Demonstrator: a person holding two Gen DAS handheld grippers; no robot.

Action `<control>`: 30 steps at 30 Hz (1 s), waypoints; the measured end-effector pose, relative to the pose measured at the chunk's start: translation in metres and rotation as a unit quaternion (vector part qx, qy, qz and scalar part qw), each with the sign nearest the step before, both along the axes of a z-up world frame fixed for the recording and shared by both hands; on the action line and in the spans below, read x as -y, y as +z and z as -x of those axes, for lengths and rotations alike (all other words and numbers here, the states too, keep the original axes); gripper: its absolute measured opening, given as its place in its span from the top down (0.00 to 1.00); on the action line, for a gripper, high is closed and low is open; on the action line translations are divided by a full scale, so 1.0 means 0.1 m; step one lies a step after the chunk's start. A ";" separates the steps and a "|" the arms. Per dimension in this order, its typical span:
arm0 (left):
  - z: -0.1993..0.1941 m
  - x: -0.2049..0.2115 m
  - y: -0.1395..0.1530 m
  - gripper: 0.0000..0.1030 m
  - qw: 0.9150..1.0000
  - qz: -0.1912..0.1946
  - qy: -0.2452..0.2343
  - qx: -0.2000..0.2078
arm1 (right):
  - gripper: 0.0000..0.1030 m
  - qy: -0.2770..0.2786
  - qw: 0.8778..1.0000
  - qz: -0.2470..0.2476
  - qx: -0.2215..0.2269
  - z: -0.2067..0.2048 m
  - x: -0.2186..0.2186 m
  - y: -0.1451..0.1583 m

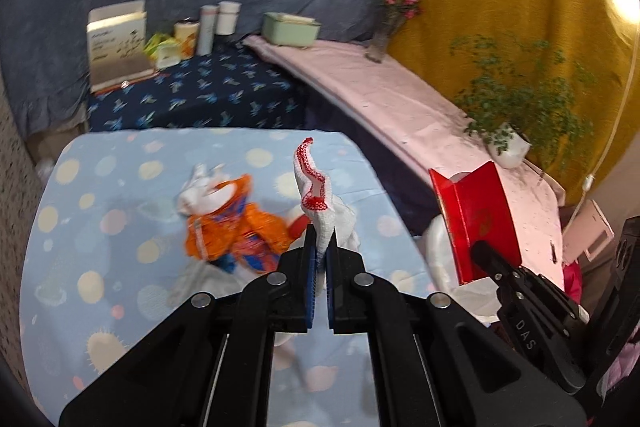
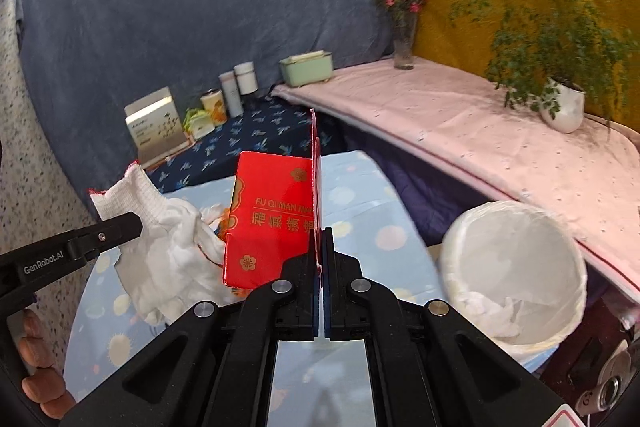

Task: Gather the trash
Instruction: 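Carry both items over the wastebasket and open both grippers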

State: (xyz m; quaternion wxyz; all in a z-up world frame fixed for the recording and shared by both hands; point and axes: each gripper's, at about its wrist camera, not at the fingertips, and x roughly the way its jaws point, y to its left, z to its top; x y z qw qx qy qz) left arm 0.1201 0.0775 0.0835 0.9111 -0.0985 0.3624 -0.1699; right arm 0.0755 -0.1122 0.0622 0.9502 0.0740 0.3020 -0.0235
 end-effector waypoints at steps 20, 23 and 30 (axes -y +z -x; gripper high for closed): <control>0.24 1.90 0.38 0.96 0.984 -0.014 -0.173 0.049 | 0.99 -0.147 0.989 0.018 0.023 0.54 1.54 0.19; 0.21 2.10 0.34 0.96 0.981 -0.013 -0.190 0.045 | 0.99 -0.161 0.987 0.011 0.017 0.58 1.72 0.14; 0.15 2.50 0.19 0.96 0.974 -0.022 -0.221 0.038 | 0.99 -0.182 0.983 0.003 -0.002 0.56 2.02 0.02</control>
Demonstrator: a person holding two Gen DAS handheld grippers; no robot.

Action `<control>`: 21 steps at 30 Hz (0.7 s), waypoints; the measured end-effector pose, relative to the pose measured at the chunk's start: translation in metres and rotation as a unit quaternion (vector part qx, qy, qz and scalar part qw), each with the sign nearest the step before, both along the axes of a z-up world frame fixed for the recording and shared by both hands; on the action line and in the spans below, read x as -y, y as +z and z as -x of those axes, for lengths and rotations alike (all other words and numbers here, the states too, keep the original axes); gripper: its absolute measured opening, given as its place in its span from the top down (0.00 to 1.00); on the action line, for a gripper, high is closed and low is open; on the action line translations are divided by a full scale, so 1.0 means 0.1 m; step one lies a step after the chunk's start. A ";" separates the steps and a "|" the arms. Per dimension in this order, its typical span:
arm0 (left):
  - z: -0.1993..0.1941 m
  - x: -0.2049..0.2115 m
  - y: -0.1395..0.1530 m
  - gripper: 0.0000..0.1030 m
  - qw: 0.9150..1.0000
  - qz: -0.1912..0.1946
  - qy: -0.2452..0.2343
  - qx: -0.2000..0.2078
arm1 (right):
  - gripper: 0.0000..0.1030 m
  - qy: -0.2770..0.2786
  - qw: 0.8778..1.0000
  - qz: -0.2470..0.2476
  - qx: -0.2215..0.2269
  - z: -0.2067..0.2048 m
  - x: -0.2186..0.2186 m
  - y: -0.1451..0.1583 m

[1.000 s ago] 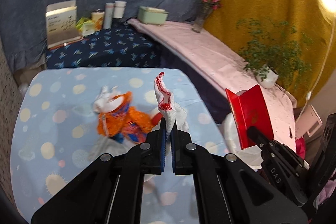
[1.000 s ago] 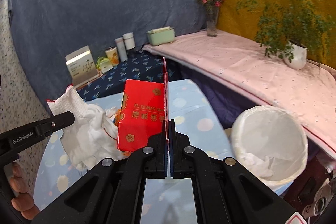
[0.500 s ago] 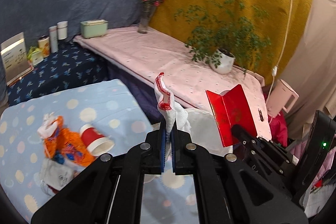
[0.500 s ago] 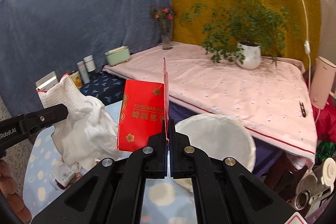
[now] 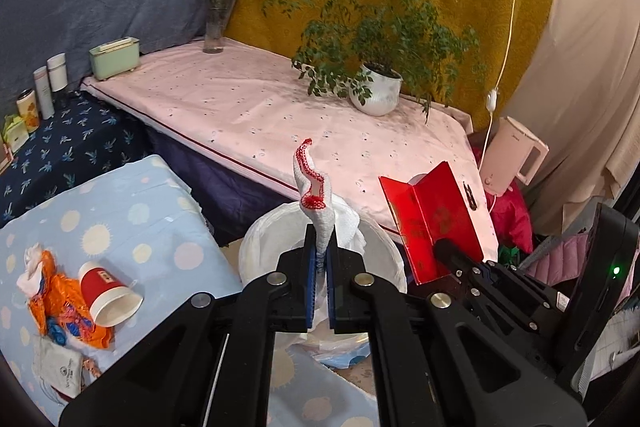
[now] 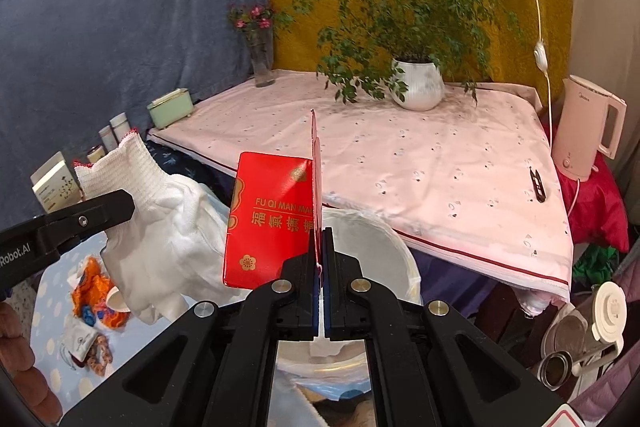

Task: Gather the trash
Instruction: 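Carry both items over the wastebasket and open both grippers, then return both tools to the table near the grey pouch and scrunchie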

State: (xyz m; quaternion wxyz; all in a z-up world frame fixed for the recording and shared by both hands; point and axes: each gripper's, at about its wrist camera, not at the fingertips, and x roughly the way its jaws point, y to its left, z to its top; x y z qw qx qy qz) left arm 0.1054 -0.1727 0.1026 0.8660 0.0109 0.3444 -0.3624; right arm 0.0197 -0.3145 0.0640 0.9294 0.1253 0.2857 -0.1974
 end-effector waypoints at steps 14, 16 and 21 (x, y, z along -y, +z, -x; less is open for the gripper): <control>-0.12 0.20 -0.21 0.53 1.000 -0.020 0.013 -0.001 | 0.77 -0.016 1.000 -0.005 -0.014 -0.14 0.20 -0.16; -0.14 0.18 -0.22 0.51 1.000 -0.022 0.019 0.000 | 0.76 -0.014 1.000 -0.005 -0.015 -0.14 0.19 -0.17; -0.16 0.07 -0.22 0.47 0.999 -0.019 0.031 -0.001 | 0.72 -0.005 1.000 0.002 -0.014 -0.14 0.09 -0.14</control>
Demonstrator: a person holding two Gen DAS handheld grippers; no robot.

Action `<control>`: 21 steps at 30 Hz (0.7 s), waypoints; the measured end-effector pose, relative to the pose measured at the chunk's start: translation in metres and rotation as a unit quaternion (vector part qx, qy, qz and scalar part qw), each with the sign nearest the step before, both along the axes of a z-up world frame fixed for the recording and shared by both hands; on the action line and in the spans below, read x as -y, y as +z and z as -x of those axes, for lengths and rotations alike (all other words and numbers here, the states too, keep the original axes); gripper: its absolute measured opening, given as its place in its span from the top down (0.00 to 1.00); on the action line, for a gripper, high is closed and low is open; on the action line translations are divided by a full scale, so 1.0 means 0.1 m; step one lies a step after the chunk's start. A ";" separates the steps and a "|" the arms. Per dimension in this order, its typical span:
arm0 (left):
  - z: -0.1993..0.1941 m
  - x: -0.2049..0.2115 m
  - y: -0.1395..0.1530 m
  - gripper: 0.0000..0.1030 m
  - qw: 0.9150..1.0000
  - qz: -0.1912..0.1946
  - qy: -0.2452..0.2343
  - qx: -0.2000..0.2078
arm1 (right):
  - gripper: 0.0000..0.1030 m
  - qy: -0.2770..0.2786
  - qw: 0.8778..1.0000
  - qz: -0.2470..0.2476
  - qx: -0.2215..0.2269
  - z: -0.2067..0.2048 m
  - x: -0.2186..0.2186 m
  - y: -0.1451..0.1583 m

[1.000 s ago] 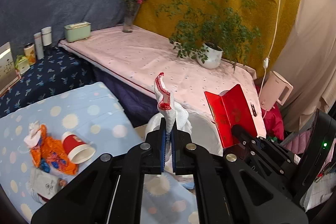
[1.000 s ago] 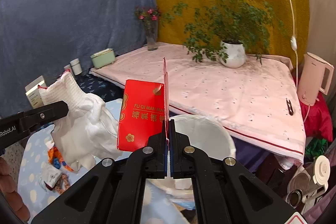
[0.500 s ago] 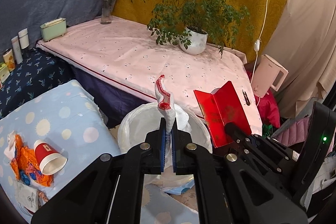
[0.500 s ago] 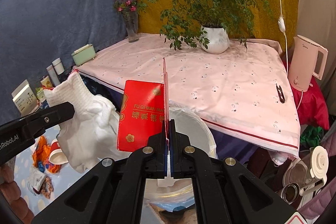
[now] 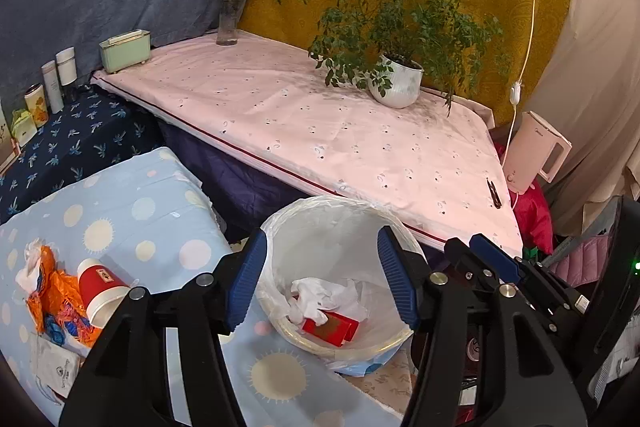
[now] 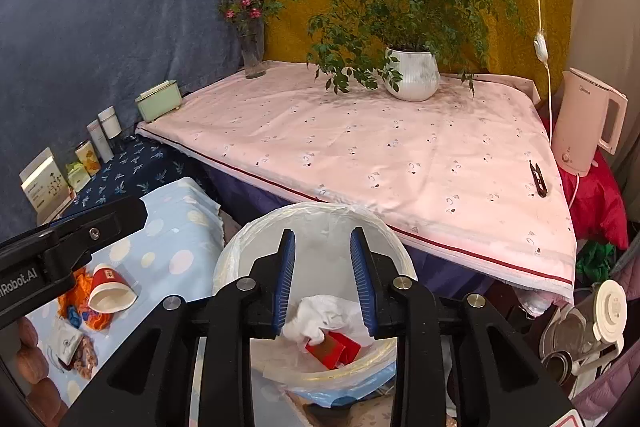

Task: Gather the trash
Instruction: 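Return both tools to the table near the grey pouch and scrunchie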

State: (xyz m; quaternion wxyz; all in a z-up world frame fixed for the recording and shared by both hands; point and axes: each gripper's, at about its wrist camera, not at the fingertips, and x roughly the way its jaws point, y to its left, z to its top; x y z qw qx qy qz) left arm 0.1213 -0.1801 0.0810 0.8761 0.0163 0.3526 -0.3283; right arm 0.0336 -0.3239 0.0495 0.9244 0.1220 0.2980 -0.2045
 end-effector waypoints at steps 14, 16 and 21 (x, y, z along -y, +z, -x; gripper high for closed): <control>0.04 -0.40 -0.01 0.46 0.999 -0.003 0.040 0.001 | 0.63 0.033 0.999 0.017 0.014 0.02 -0.39 0.17; 0.04 -0.47 -0.01 0.46 0.999 -0.005 0.046 0.003 | 0.62 0.039 0.999 0.018 0.016 0.01 -0.45 0.19; 0.05 -0.71 -0.03 0.44 0.998 -0.004 0.068 0.001 | 0.61 0.057 0.998 0.016 0.016 -0.02 -0.65 0.19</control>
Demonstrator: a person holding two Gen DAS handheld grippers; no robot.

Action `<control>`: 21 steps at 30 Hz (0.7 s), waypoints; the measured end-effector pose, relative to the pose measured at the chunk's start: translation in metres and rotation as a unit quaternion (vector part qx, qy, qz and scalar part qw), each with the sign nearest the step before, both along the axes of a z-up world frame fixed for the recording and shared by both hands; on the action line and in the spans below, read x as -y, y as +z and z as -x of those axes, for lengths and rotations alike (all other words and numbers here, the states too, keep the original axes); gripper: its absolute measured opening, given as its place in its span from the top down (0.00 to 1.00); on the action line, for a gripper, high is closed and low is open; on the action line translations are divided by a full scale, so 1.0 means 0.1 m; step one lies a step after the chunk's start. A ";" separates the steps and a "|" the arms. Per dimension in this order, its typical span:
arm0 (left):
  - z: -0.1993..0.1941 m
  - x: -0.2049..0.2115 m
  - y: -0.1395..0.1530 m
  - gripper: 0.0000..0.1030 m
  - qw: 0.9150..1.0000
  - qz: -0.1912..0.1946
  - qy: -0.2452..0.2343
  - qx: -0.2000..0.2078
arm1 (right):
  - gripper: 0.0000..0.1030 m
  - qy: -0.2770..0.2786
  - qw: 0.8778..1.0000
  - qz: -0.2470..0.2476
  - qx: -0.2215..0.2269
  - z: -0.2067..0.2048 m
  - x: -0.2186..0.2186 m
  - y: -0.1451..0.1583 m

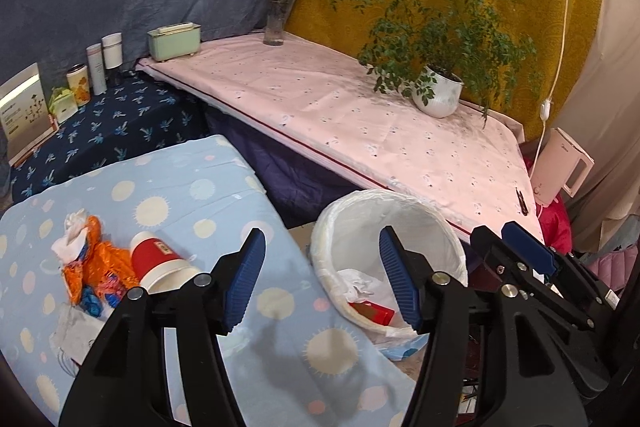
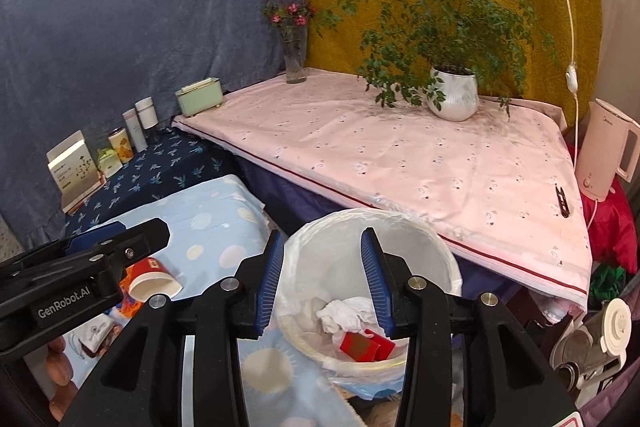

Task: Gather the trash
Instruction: 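Return both tools to the table near the grey pouch and scrunchie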

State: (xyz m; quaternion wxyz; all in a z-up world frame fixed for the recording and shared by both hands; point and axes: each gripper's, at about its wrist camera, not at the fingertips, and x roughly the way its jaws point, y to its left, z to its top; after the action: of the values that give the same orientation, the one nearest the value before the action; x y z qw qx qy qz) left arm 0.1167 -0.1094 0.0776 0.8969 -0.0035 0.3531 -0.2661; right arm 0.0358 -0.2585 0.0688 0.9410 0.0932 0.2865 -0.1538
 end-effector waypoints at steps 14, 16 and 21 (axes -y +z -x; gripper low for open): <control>-0.08 -1.01 -0.36 0.31 0.993 0.001 0.106 -0.043 | 0.55 0.080 0.996 -0.013 -0.023 -0.20 -0.83 -0.21; -0.10 -1.21 -0.43 0.26 0.990 0.002 0.128 -0.051 | 0.55 0.094 0.995 -0.016 -0.029 -0.23 -0.97 -0.26; -0.12 -1.70 -0.61 0.25 0.982 0.002 0.174 -0.070 | 0.55 0.128 0.991 -0.015 -0.048 -0.30 -1.32 -0.40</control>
State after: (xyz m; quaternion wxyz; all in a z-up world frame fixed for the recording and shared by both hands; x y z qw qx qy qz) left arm 0.1290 0.0604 0.0165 0.9027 -0.0856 0.4082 -0.1060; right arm 0.0657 -0.1268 0.0283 0.9367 0.0630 0.3429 -0.0320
